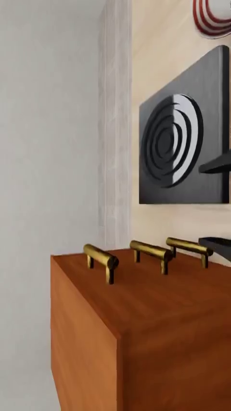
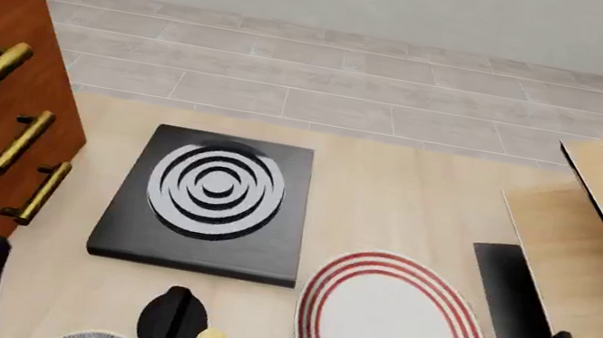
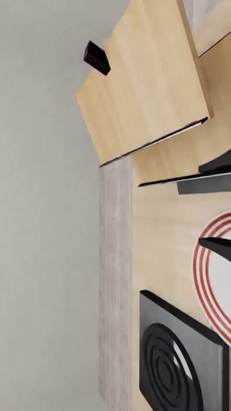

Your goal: Put the bowl on the top of the cabinet.

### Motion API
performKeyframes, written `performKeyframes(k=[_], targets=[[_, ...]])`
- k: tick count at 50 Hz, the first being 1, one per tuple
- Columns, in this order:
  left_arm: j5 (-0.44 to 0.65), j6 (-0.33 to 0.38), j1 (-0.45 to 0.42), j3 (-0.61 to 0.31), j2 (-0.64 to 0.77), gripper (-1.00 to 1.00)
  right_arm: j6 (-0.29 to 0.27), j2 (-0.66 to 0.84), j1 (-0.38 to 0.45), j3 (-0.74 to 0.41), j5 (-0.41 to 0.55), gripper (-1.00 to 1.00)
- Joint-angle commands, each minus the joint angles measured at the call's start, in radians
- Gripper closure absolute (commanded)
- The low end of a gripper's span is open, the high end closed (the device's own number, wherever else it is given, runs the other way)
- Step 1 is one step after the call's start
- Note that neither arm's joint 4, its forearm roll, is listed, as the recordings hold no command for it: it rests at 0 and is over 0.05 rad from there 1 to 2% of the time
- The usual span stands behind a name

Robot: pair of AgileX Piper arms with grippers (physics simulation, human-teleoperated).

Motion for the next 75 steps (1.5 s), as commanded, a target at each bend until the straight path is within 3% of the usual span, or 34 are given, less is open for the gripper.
performKeyframes(k=[1,9,24,28,31,39,47,56,58,60,75], targets=[[0.016,-0.014,-0.026,-0.001,-0.013,-1.0,0.006,0.004,-0.003,-0.003,0.0,-1.0],[0.015,0.005,-0.037,0.001,-0.016,-1.0,0.012,0.006,-0.004,-0.002,0.001,-1.0],[0.016,-0.039,-0.051,-0.003,-0.009,-1.0,0.012,0.002,-0.004,0.0,0.002,-1.0],[0.027,-0.007,-0.083,-0.051,0.006,-1.0,0.013,0.002,-0.005,0.0,0.003,-1.0],[0.028,-0.05,-0.089,-0.085,0.038,-1.0,0.014,0.002,-0.005,-0.001,0.003,-1.0],[0.103,-0.031,-0.138,-0.234,0.087,-1.0,0.018,0.002,-0.007,-0.002,0.004,-1.0],[0.241,-0.02,-0.2,-0.428,0.159,-1.0,0.027,0.007,-0.009,-0.001,-0.002,-1.0],[0.366,-0.037,-0.276,-0.549,0.245,-1.0,0.029,0.011,-0.009,0.0,-0.007,-1.0],[0.39,-0.017,-0.285,-0.572,0.254,-1.0,0.028,0.013,-0.008,0.0,-0.008,-1.0],[0.394,-0.036,-0.305,-0.534,0.244,-1.0,0.029,0.015,-0.008,0.001,-0.01,-1.0],[0.614,0.003,-0.336,-0.675,0.337,-1.0,0.026,0.023,-0.006,0.001,-0.015,-1.0]])
